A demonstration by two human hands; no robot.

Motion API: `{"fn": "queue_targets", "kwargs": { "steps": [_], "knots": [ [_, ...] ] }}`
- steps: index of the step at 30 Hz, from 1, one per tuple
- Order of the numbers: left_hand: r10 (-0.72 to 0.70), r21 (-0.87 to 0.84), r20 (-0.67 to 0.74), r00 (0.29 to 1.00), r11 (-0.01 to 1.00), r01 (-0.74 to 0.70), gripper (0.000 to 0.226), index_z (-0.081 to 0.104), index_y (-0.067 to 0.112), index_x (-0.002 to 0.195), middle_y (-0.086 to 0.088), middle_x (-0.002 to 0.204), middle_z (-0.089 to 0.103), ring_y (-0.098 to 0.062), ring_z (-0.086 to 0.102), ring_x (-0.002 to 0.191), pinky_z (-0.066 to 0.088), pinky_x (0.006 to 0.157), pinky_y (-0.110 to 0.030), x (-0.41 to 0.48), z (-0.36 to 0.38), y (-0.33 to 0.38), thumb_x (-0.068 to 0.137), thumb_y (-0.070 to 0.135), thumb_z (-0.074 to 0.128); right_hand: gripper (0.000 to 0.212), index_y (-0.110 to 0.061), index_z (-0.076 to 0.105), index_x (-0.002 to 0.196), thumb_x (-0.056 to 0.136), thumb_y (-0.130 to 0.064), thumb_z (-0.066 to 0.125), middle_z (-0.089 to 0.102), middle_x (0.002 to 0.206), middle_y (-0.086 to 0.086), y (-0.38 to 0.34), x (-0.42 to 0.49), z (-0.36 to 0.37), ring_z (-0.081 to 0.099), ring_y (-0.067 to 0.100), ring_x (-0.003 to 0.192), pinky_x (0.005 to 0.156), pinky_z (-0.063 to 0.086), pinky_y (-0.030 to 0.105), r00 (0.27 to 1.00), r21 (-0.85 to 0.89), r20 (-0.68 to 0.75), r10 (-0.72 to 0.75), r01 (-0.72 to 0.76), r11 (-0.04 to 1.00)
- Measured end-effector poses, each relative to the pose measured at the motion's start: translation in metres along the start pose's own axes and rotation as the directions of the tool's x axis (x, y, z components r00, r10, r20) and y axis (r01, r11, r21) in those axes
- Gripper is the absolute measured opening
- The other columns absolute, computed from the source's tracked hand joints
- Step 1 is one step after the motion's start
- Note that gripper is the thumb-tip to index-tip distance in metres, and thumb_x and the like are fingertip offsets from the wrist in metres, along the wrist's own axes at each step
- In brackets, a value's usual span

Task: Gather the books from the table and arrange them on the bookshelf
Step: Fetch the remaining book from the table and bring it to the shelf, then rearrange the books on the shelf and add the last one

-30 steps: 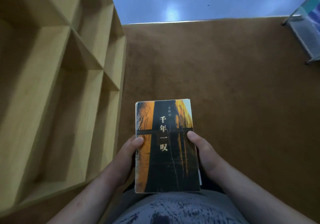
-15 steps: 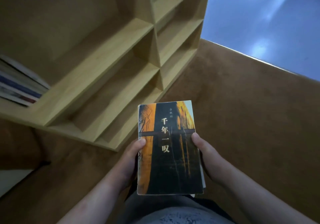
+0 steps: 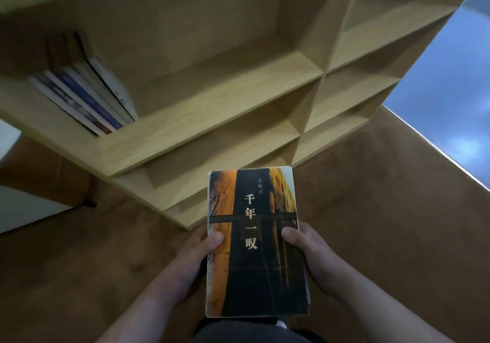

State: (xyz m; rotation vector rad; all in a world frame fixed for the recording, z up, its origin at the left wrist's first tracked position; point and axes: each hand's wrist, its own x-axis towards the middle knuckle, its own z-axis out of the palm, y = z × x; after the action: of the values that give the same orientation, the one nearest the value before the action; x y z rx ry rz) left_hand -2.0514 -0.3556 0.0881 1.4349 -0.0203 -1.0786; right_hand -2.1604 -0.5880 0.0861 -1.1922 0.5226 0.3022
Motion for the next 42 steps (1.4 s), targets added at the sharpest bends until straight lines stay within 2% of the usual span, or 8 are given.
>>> {"fn": "queue_targets", "kwargs": {
  "steps": [4, 8, 16, 23, 26, 31, 37, 42],
  "knots": [
    [0.014, -0.093, -0.103, 0.995, 0.995, -0.023, 0.093, 0.065, 0.015, 0.125, -0.015, 0.116, 0.074, -0.036, 0.068, 0.111, 0.04, 0.11, -0.062, 0.024, -0.013, 0.018, 0.05, 0.069, 0.084, 0.07, -0.001, 0.062, 0.121, 0.07, -0.046, 0.075, 0.072, 0.112, 0.022, -0.033, 0.037, 0.004, 0.071, 0.036, 0.101, 0.084, 0.059, 0.038, 0.998, -0.013, 0.059, -0.036, 0.037, 0.999],
    [0.056, -0.106, -0.155, 0.986, 0.992, -0.073, 0.101, 0.066, 0.013, 0.125, -0.016, 0.115, 0.074, -0.037, 0.068, 0.11, 0.039, 0.11, -0.061, 0.041, -0.026, 0.041, 0.046, 0.074, 0.084, 0.091, -0.003, 0.063, 0.12, 0.055, -0.062, 0.087, 0.074, 0.11, 0.02, -0.066, 0.071, 0.008, 0.072, 0.036, 0.101, 0.082, 0.059, 0.039, 0.994, -0.059, 0.094, -0.051, 0.057, 0.997],
    [0.196, -0.171, -0.216, 0.957, 0.957, -0.234, 0.107, 0.061, 0.016, 0.129, -0.013, 0.115, 0.075, -0.031, 0.07, 0.108, 0.049, 0.096, -0.046, 0.092, -0.048, 0.102, 0.037, 0.061, 0.093, 0.09, -0.002, 0.055, 0.128, 0.066, -0.062, 0.082, 0.07, 0.117, 0.02, -0.134, 0.146, 0.004, 0.068, 0.038, 0.11, 0.091, 0.057, 0.044, 0.954, -0.194, 0.194, -0.227, 0.264, 0.945],
    [0.429, -0.168, -0.303, 0.851, 0.855, -0.491, 0.054, 0.078, 0.034, 0.095, -0.001, 0.087, 0.079, -0.016, 0.076, 0.082, 0.057, 0.07, -0.03, 0.149, -0.05, 0.164, 0.042, 0.038, 0.088, 0.097, -0.012, 0.061, 0.122, 0.053, -0.078, 0.078, 0.074, 0.109, 0.006, -0.196, 0.222, -0.01, 0.071, 0.021, 0.105, 0.08, 0.058, 0.029, 0.903, -0.293, 0.249, -0.35, 0.415, 0.862],
    [0.482, -0.134, -0.329, 0.812, 0.827, -0.545, 0.087, 0.068, 0.025, 0.109, -0.002, 0.088, 0.079, -0.016, 0.076, 0.08, 0.058, 0.065, -0.028, 0.171, -0.062, 0.189, 0.029, 0.041, 0.097, 0.09, -0.009, 0.056, 0.127, 0.066, -0.071, 0.076, 0.072, 0.112, 0.005, -0.222, 0.255, -0.014, 0.07, 0.024, 0.108, 0.084, 0.057, 0.034, 0.854, -0.273, 0.331, -0.401, 0.494, 0.826],
    [0.527, -0.036, -0.321, 0.787, 0.824, -0.566, 0.119, 0.053, 0.019, 0.133, -0.009, 0.107, 0.076, -0.027, 0.073, 0.101, 0.054, 0.084, -0.039, 0.206, -0.096, 0.221, 0.026, 0.043, 0.1, 0.098, -0.016, 0.054, 0.131, 0.057, -0.077, 0.077, 0.07, 0.118, 0.007, -0.251, 0.305, -0.011, 0.068, 0.026, 0.111, 0.089, 0.059, 0.042, 0.784, -0.265, 0.362, -0.505, 0.605, 0.75],
    [0.572, -0.066, -0.264, 0.777, 0.793, -0.606, 0.093, 0.066, 0.005, 0.101, -0.01, 0.086, 0.078, -0.023, 0.076, 0.083, 0.061, 0.07, -0.031, 0.252, -0.131, 0.227, 0.021, 0.038, 0.102, 0.105, -0.015, 0.058, 0.119, 0.049, -0.093, 0.065, 0.069, 0.113, 0.009, -0.246, 0.372, -0.011, 0.067, 0.025, 0.108, 0.093, 0.054, 0.058, 0.718, -0.405, 0.329, -0.613, 0.694, 0.595],
    [0.594, -0.087, -0.261, 0.761, 0.771, -0.631, 0.075, 0.082, 0.01, 0.081, -0.014, 0.087, 0.078, -0.025, 0.077, 0.081, 0.061, 0.066, -0.035, 0.282, -0.166, 0.214, 0.012, 0.033, 0.102, 0.109, -0.01, 0.058, 0.124, 0.048, -0.087, 0.071, 0.071, 0.111, 0.007, -0.234, 0.422, -0.001, 0.069, 0.023, 0.108, 0.096, 0.056, 0.051, 0.656, -0.383, 0.394, -0.644, 0.754, 0.534]
  ]
}}
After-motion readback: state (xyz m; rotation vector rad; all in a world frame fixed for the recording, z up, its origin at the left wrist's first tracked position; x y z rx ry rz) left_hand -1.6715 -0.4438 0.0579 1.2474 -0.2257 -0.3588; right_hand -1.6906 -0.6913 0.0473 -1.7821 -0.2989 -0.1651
